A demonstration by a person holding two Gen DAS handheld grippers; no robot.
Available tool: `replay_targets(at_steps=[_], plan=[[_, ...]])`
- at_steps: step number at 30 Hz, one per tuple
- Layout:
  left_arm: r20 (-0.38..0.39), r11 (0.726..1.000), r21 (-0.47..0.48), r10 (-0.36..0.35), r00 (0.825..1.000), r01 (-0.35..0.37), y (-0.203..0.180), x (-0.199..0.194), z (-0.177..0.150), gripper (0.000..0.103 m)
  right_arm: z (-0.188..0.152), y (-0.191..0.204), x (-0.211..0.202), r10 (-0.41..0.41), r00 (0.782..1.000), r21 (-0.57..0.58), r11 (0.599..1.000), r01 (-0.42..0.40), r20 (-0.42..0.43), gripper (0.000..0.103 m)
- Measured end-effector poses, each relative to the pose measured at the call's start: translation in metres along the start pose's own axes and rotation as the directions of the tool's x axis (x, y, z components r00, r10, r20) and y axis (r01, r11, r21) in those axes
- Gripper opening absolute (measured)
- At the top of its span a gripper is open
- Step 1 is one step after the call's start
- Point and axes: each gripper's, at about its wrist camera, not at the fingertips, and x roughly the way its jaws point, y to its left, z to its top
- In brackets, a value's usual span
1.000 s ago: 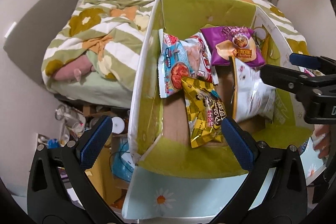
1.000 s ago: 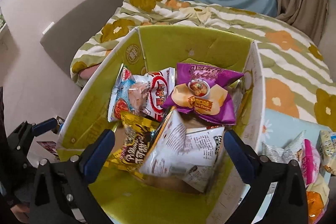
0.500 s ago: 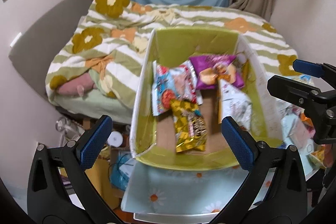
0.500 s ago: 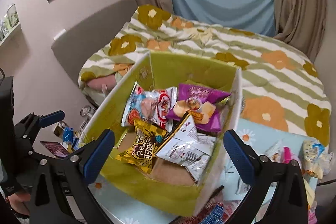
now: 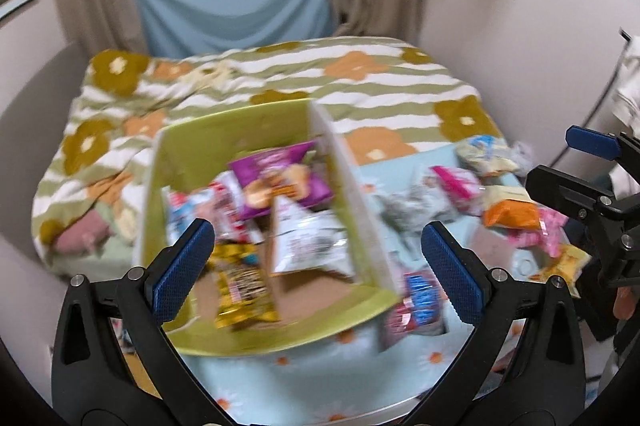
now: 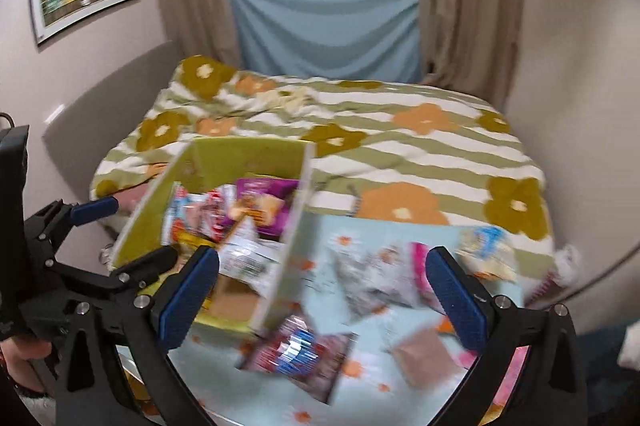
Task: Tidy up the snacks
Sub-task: 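Move both grippers back toward the remaining snacks on the table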
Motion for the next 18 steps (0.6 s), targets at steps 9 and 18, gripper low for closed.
replay_targets(at_steps=[9, 18], plan=[[-0.027, 1.000, 0.024, -0.007, 1.000, 0.008, -0.081, 0.019, 0.000, 0.103, -0.027, -0.097, -0.028, -0.103, 0.995, 0.010, 0.995, 0.103, -0.011, 0.103], [-0.120, 0.988, -0.108, 0.101, 0.988, -0.114, -0.117, 0.046, -0.037, 0.103, -0.051, -0.168, 0.000, -0.027, 0.996, -0.121, 0.993, 0.017, -0.083, 0.103]])
